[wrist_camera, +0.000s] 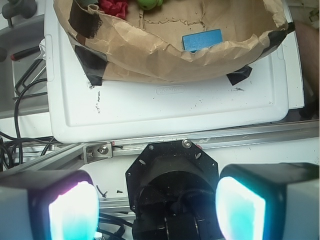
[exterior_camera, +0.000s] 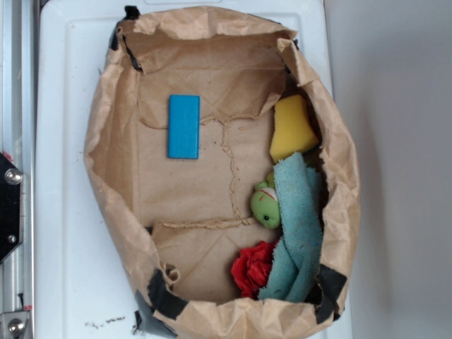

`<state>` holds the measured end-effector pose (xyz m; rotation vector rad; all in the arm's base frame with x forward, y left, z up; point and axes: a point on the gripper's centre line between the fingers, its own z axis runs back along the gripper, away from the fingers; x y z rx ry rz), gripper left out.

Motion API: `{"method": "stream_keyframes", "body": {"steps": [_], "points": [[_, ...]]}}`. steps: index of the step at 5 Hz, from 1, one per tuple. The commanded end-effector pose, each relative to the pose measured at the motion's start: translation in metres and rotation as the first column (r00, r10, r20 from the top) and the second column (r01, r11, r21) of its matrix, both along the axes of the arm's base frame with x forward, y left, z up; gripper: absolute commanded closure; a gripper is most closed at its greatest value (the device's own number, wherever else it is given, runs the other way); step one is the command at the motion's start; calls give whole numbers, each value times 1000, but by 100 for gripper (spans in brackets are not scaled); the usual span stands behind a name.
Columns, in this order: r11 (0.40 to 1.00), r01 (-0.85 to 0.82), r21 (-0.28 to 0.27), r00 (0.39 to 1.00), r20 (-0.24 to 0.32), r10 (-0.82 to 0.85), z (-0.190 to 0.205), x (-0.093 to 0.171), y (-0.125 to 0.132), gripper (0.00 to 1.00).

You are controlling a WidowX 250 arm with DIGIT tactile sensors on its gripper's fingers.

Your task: Grab the blue block.

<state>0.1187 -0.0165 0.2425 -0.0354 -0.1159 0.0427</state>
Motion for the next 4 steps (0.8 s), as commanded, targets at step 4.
{"method": "stream_keyframes", "body": {"steps": [4], "points": [[943, -315, -105, 941, 91, 325, 3, 86, 0, 0]]}}
